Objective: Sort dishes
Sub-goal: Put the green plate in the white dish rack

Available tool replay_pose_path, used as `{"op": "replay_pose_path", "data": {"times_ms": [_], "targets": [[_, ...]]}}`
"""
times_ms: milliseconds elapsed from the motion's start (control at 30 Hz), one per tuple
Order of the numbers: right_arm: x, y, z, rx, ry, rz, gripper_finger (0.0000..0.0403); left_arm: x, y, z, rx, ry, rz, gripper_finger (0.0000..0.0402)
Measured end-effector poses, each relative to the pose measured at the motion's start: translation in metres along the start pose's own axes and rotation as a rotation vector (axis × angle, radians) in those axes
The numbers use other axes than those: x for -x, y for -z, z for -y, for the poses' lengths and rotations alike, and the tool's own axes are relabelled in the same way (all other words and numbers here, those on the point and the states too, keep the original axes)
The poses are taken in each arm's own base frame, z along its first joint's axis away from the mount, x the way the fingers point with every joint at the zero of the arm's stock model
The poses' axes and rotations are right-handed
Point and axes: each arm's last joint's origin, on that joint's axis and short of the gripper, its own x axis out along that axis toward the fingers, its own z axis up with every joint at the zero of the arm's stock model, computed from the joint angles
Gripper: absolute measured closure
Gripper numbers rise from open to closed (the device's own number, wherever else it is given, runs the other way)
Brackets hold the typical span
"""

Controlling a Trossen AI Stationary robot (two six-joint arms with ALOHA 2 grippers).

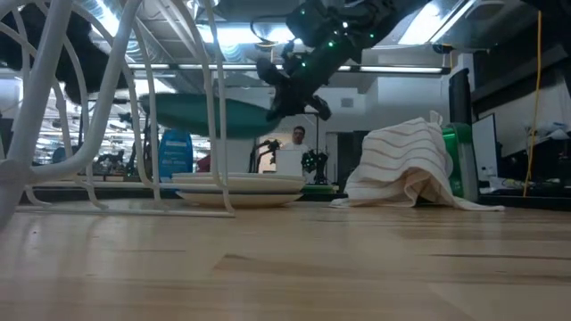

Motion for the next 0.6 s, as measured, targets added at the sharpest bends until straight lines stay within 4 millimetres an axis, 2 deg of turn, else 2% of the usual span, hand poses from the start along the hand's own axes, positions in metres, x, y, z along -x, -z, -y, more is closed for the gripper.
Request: {"op": "replay_pose_path", "data": {"times_ms": [300,467,600], "targets": [[0.004,-0.027,0.001,-0.071,-0.064,0.020,0.0395,0.004,-0.024,0.012,-0.278,0.211,0.216,0.0249],[0.004,-0.031,0.007,-0.151,-0.106,-0.031,0.0391,0.006,-0.034,0.013,-0.441,0.203,0.330,0.0249],[0.004,-0.028,0.009,-0.183,-0.131,-0.093,0.0394,0.007,-0.035,0.014,-0.480,0.196,0.341,0.0249]]}}
